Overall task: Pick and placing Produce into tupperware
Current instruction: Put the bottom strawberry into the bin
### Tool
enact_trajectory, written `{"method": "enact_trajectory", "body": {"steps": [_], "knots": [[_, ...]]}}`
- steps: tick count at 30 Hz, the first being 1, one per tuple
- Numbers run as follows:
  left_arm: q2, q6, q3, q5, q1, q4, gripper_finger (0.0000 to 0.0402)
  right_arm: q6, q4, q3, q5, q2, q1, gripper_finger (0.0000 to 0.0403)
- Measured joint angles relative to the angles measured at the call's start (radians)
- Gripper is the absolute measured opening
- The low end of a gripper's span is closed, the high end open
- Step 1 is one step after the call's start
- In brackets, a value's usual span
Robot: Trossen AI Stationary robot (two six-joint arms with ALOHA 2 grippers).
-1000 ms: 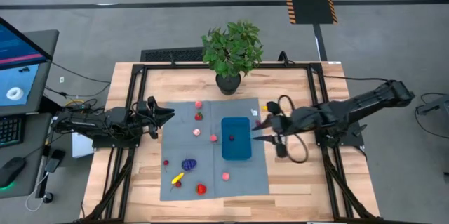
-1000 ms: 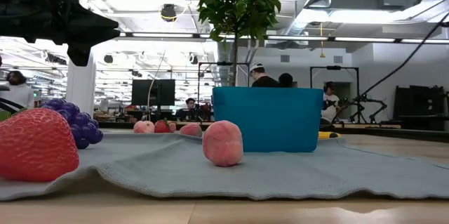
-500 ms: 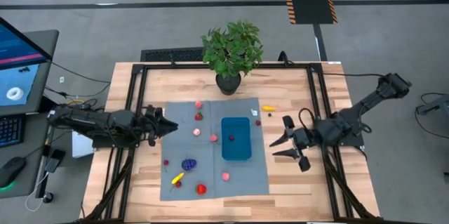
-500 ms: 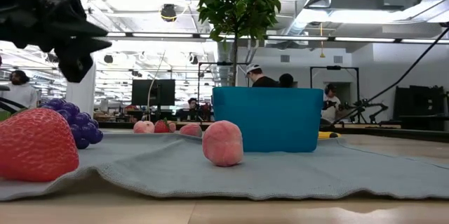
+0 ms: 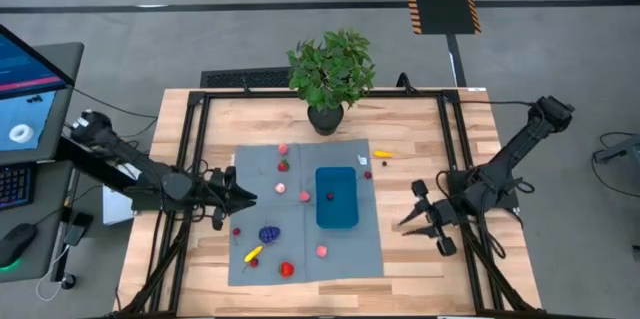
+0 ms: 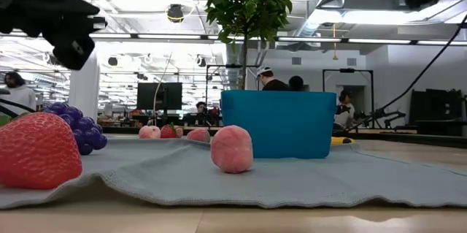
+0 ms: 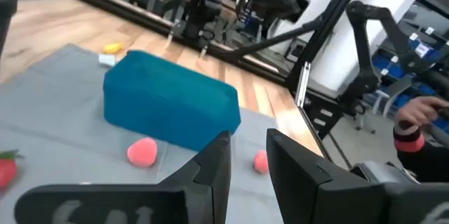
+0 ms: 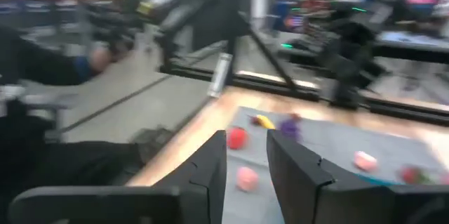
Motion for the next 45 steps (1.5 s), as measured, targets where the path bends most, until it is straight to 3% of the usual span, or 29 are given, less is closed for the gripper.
{"method": "enact_trajectory", "body": {"steps": [3, 8, 12, 18, 21, 26, 34, 45], "knots": [[0.086, 0.042, 0.021, -0.014, -0.030, 0.062, 0.0082, -0.003, 0.070, -0.106, 0.080, -0.093, -0.005, 0.0110], [0.228, 0.069, 0.055, -0.025, -0.039, 0.169, 0.0082, -0.056, 0.178, -0.245, 0.102, -0.289, -0.066, 0.0102], [0.349, 0.032, 0.105, -0.023, -0.020, 0.166, 0.0082, -0.061, 0.055, -0.244, 0.083, -0.415, -0.167, 0.0102], [0.536, 0.029, 0.202, 0.021, -0.010, 0.163, 0.0082, -0.025, -0.127, -0.244, -0.034, -0.536, -0.370, 0.0102], [0.610, 0.031, 0.259, 0.081, -0.009, 0.156, 0.0082, -0.006, -0.186, -0.244, -0.105, -0.567, -0.468, 0.0103], [0.696, -0.012, 0.353, 0.168, -0.055, 0.126, 0.0082, -0.001, -0.274, -0.244, -0.108, -0.576, -0.567, 0.0103], [0.722, -0.344, 0.482, 0.058, -0.118, -0.167, 0.0082, 0.031, -0.304, -0.244, -0.109, -0.576, -0.618, 0.0103], [0.732, -0.420, 0.567, 0.048, -0.262, -0.354, 0.0082, 0.071, -0.348, -0.244, -0.112, -0.576, -0.617, 0.0103]]}}
